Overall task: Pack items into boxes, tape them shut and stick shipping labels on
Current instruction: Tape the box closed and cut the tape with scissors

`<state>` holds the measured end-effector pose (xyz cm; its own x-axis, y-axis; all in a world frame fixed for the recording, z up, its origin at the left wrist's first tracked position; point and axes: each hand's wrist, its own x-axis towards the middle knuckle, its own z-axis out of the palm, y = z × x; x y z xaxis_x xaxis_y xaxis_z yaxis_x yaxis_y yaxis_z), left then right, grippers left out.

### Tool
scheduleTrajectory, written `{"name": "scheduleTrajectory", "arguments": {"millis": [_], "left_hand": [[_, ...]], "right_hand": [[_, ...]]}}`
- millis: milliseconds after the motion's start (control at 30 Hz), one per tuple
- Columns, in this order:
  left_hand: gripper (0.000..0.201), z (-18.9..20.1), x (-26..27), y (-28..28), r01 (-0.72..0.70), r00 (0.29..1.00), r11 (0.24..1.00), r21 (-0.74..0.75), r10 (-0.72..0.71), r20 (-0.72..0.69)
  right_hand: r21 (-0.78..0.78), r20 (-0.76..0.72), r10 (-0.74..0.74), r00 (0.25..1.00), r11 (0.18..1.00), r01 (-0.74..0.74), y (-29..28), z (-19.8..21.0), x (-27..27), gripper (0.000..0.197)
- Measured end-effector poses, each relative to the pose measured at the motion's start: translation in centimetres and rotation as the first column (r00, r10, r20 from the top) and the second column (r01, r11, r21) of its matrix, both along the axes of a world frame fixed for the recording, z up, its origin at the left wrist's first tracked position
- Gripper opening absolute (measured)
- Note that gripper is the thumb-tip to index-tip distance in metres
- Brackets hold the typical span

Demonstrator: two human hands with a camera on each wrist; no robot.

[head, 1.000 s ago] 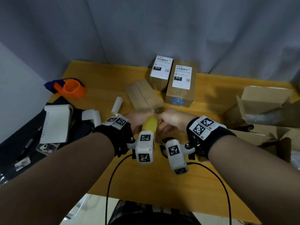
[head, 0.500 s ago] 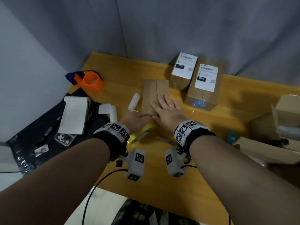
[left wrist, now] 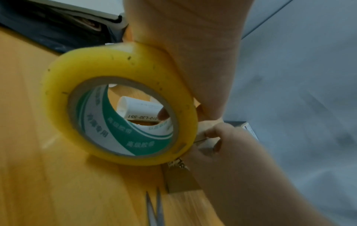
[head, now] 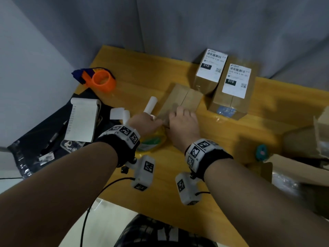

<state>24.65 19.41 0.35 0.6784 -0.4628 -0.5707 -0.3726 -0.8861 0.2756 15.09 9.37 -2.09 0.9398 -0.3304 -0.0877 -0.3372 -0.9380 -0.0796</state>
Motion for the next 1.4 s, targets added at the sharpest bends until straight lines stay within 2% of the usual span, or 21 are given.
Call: {"name": "scheduleTrajectory", "arguments": {"millis": [67,167,200,267,333,400,500,600,667,733,800,867,933,1033,1167,1300,1400], "left_hand": [[0.048,0.2,-0.1,-0.2,0.037,0.999,0.999,0.032,-0.036,-0.007],[0.048,0.6,0.1,-0.5,0.082,0.996,0.994,0.071,-0.08,-0.034],[0.046,0.7,0.3,-0.4,0.085,0.995,0.993,0.077,-0.081,-0.053],[0.049,0.8,0.6,-0.2,0.077,0.994,0.993,0.086,-0.07,-0.089],[0.051,0.6,1.0,0.2,0.073,0.993,0.993,0.094,-0.064,-0.095],[0.05,0.4,1.1,0.7,0.084,0.994,0.991,0.107,-0.076,-0.074],[0.047,0.5,1.3,1.2,0.153,0.987,0.978,0.143,-0.145,-0.067],[0.047,1.0,1.7,1.0,0.234,0.97,0.964,0.125,-0.222,-0.101],[0.043,1.3,1.8,0.2,0.283,0.954,0.956,0.078,-0.271,-0.13],[0.041,1.2,1.7,-0.9,0.332,0.931,0.943,0.012,-0.326,-0.164],[0.045,0.9,1.4,-2.3,0.376,0.905,0.924,-0.077,-0.384,-0.184],[0.044,0.6,0.7,-3.7,0.41,0.886,0.899,-0.155,-0.433,-0.165],[0.036,0.5,-0.5,-5.0,0.463,0.857,0.867,-0.184,-0.491,-0.159],[0.044,0.5,-1.8,-6.4,0.522,0.835,0.834,-0.18,-0.543,-0.091],[0.052,0.1,-0.7,-7.1,0.492,0.859,0.86,-0.136,-0.505,-0.09],[0.043,-0.1,1.4,-5.9,0.565,0.825,0.825,0.008,-0.565,-0.035],[0.042,-0.3,1.6,-5.5,0.586,0.808,0.808,0.056,-0.588,0.024]], "right_hand": [[0.019,-0.042,0.027,0.999,0.999,-0.026,-1.2,0.6,0.7,0.05],[0.01,-0.274,0.051,0.96,0.999,-0.051,-4.6,1.2,2.3,0.102],[0.005,-0.348,0.062,0.935,0.998,-0.065,-5.6,1.2,2.8,0.114],[0.065,-0.431,0.092,0.898,0.995,-0.071,-6.6,1.1,3.3,0.121],[0.159,-0.449,0.091,0.889,0.987,-0.021,-6.3,0.9,3.2,0.12],[0.202,-0.446,0.028,0.895,0.977,0.07,-5.1,0.6,2.6,0.119],[0.152,-0.469,-0.118,0.875,0.965,0.211,-2.5,0.8,1.6,0.117],[0.078,-0.533,-0.283,0.798,0.922,0.379,-0.1,1.3,0.8,0.113],[0.042,-0.573,-0.369,0.732,0.879,0.476,0.6,1.6,0.3,0.113],[0.014,-0.563,-0.437,0.701,0.843,0.537,0.4,1.6,-0.6,0.115],[0.015,-0.459,-0.475,0.75,0.841,0.541,-0.4,1.1,-2.0,0.113],[0.061,-0.356,-0.456,0.815,0.86,0.508,-1.5,0.2,-3.9,0.098],[0.095,-0.352,-0.434,0.83,0.865,0.492,-2.7,-0.4,-5.5,0.082],[0.056,-0.4,-0.473,0.785,0.842,0.536,-4.2,-0.8,-6.1,0.079],[0.036,-0.417,-0.565,0.712,0.773,0.634,-4.7,-1.1,-5.0,0.08],[0.044,-0.41,-0.605,0.682,0.734,0.677,-4.6,-1.5,-4.1,0.078],[0.051,-0.407,-0.617,0.673,0.721,0.691,-4.8,-1.5,-4.0,0.08]]}}
